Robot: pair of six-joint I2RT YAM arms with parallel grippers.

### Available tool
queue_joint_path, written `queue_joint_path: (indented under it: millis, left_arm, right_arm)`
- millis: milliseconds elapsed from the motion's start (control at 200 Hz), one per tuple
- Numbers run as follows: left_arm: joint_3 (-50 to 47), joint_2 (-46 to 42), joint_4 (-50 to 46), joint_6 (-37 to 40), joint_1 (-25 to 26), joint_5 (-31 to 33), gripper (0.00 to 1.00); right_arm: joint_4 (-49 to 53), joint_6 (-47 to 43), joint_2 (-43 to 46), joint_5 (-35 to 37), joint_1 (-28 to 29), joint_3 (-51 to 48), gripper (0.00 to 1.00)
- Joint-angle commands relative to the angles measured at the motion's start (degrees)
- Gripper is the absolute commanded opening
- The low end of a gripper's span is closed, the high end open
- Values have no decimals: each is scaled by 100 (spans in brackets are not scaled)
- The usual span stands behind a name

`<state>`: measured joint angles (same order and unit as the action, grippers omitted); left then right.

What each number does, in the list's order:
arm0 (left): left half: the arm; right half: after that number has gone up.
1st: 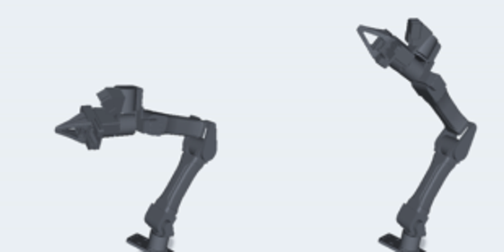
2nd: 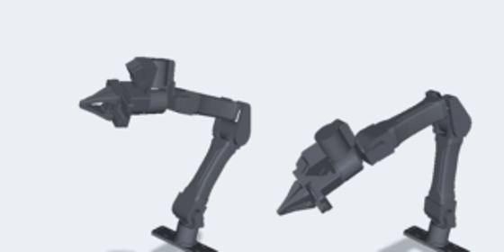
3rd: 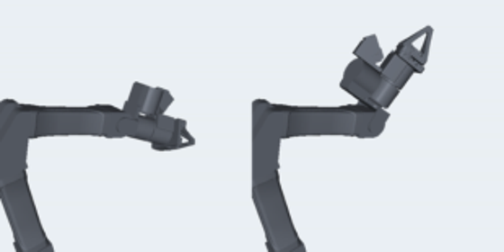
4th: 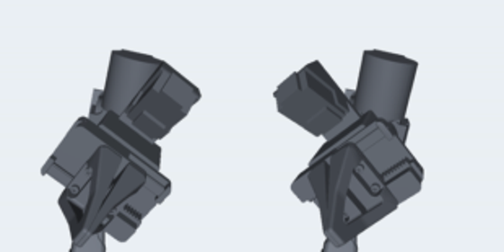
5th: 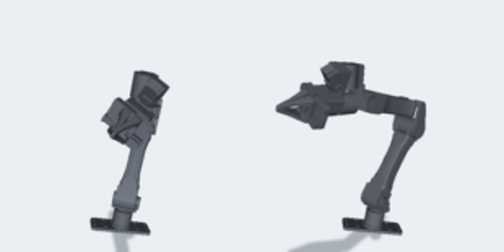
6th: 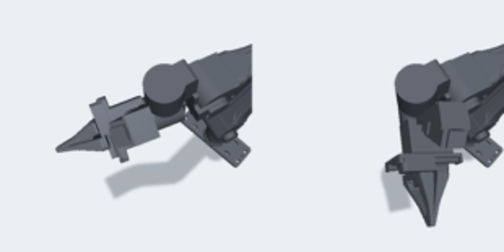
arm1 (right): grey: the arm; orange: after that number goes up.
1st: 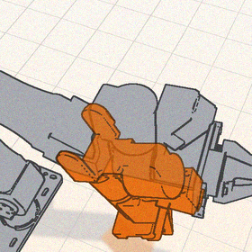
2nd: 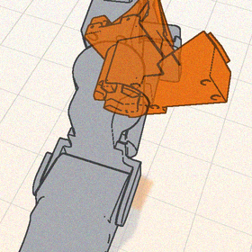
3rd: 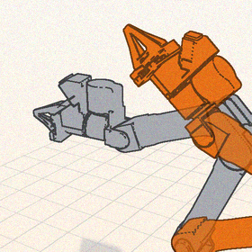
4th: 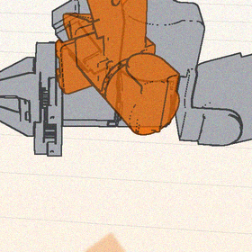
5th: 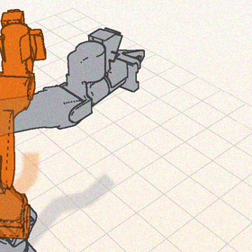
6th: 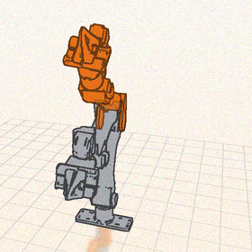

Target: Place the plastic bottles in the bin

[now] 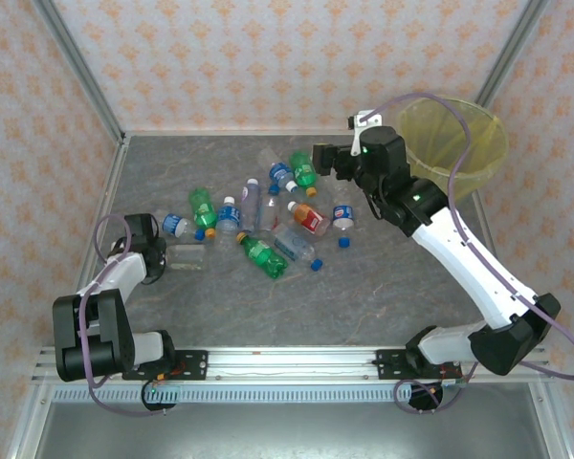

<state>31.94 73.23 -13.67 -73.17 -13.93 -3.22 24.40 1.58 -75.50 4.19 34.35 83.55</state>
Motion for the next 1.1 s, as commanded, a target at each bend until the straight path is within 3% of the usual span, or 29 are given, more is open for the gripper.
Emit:
queue_joint_path:
  millis: [0,410,601,741,1096]
  left_arm:
    - [267,-234,-163,202,-47,41,35]
    - [842,-1136,-81,502,204,-186,30]
    - [1452,-1219,31,963,975,190,31]
    - [1877,-1056,417,1445,1511,60,31]
    - [3004,-509,1367,3041,2798,-196,31]
  right_arm:
    - [-138,11,132,168,16,-56,100]
    - [-626,267,-187,-527,18,26,100]
    - [-1244,367,-71,-1577,12,-238,100]
    - [-1584,404,-74,-2632,13,-464,100]
    - [-1693,857,-396,-4069,57,-708,93]
